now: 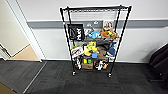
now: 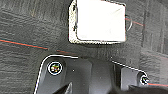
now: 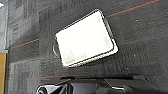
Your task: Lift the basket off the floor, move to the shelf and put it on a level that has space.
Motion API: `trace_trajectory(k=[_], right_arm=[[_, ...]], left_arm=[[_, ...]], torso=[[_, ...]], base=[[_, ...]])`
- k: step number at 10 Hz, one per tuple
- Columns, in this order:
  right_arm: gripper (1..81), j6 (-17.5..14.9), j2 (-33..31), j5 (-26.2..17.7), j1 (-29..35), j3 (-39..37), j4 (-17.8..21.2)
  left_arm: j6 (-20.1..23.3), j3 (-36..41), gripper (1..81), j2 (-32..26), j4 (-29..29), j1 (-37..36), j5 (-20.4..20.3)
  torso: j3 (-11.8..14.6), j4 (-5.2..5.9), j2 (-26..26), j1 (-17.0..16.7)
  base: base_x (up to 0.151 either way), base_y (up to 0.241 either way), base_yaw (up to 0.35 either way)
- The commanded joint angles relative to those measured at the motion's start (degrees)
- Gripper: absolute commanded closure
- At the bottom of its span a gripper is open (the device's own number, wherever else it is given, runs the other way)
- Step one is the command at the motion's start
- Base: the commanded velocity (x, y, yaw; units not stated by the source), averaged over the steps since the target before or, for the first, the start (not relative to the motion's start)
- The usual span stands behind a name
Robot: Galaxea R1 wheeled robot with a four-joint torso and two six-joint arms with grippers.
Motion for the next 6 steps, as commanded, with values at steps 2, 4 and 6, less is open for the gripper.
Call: trace_trajectory(k=[2,4,6], right_arm=[[1.0,0.55,-1.78,-3.16,4.79,1.1,0.73],[1.0,0.55,-1.78,-4.57,5.4,1.19,0.73],[1.0,0.55,-1.78,-4.57,5.4,1.1,0.73]], left_arm=[[0.17,0.3,1.0,-0.2,-3.2,-3.92,3.12],[0.17,-0.23,1.0,0.41,-6.11,-4.35,2.68],[0.17,-4.26,1.0,2.7,-6.54,-4.71,3.04]], torso=[[-4.87,0.0,-7.61,4.9],[-4.92,0.0,-11.0,7.12],[-5.75,0.0,-13.93,9.0]], base=[[0.0,0.0,0.0],[0.0,0.0,0.0],[0.0,0.0,0.0]])
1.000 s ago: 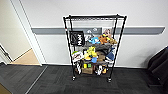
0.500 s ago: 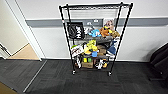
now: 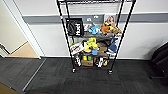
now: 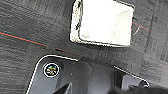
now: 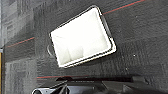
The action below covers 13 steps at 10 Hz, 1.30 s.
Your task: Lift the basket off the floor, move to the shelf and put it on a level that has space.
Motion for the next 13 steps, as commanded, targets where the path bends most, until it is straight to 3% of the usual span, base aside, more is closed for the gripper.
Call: trace_trajectory(k=[1,10,13], right_arm=[[1.0,0.2,-1.47,-2.69,3.67,1.08,0.78],[1.0,0.2,-1.21,-2.69,3.5,0.82,1.31],[1.0,0.2,-1.3,-2.69,3.67,0.81,1.39]], left_arm=[[-0.09,-5.01,1.0,2.15,-1.81,-3.74,3.61],[-0.18,-0.19,1.0,0.05,-2.34,-5.14,4.58],[-0.18,4.12,1.0,-2.5,-2.34,-5.14,4.31]], torso=[[0.02,0.0,-5.49,3.54],[-0.02,0.0,-23.26,14.69],[-5.58,0.0,-28.83,18.17]], base=[[0.0,0.0,0.0],[0.0,0.0,0.0],[0.0,0.0,0.0]])
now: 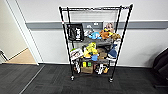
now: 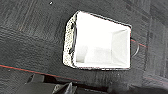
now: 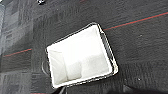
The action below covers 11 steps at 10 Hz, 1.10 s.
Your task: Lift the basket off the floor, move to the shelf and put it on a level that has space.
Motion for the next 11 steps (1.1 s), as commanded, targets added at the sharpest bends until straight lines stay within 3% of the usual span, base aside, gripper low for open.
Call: trace_trajectory(k=[1,4,5,7,11], right_arm=[[1.0,0.18,-1.23,-2.03,4.59,0.73,0.82],[1.0,0.18,-1.06,-2.03,5.11,0.47,1.43],[1.0,0.18,-1.23,-2.12,5.38,0.37,1.87],[1.0,0.18,-1.5,-2.38,6.16,0.37,1.87],[1.0,0.09,-1.41,-9.23,9.68,-1.47,1.35]], left_arm=[[-0.09,3.53,1.0,-2.9,-0.67,-4.27,3.09],[-0.27,5.9,1.0,-4.57,-1.37,-4.27,3.01],[-0.27,5.65,1.0,-4.48,-1.46,-4.44,3.0],[-0.27,4.85,1.0,-4.22,-1.55,-4.7,3.18],[-0.36,4.85,1.0,-3.43,-1.55,-5.32,3.27]], torso=[[-5.11,0.0,-5.51,3.54],[-10.28,0.0,-11.22,7.14],[-6.77,0.0,-13.14,8.37],[-8.54,0.0,-16.0,10.31],[-9.16,0.0,-23.5,14.97]], base=[[0.0,0.0,0.0],[0.0,0.0,0.0],[0.0,0.0,0.0],[0.0,0.0,0.0],[0.0,0.0,0.0]])
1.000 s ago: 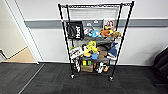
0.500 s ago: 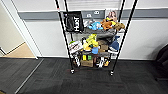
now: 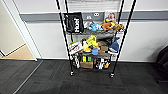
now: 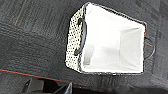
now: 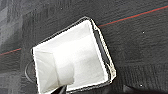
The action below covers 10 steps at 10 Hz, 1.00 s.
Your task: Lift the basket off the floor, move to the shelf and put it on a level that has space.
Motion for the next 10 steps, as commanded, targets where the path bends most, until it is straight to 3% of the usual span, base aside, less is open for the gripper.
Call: trace_trajectory(k=[1,3,4,7,10], right_arm=[[1.0,0.09,-1.35,-6.3,6.72,-1.87,0.3],[1.0,0.09,-1.43,-6.48,7.25,-2.66,0.39],[1.0,0.09,-1.52,-6.48,7.6,-2.66,0.48],[1.0,0.18,-1.52,-7.1,9.0,-2.66,0.83],[1.0,0.18,-1.52,-8.24,10.33,-2.66,1.71]], left_arm=[[-0.16,0.61,1.0,-0.43,-0.69,-4.62,3.36],[-0.16,0.52,1.0,0.01,-0.42,-5.15,3.44],[-0.16,0.43,1.0,0.01,-0.68,-5.5,3.45],[-0.16,0.43,1.0,0.28,-0.6,-6.38,3.89],[-0.25,0.43,1.0,0.1,-0.77,-7.88,5.02]], torso=[[0.0,0.0,-5.62,3.61],[0.0,0.0,-9.56,6.08],[-4.25,0.0,-11.56,7.32],[-7.41,0.0,-15.78,9.97],[-12.92,0.0,-21.71,13.7]], base=[[0.0,0.0,0.0],[0.0,0.0,0.0],[0.0,0.0,0.0],[0.0,0.0,0.0],[0.0,0.0,0.0]])
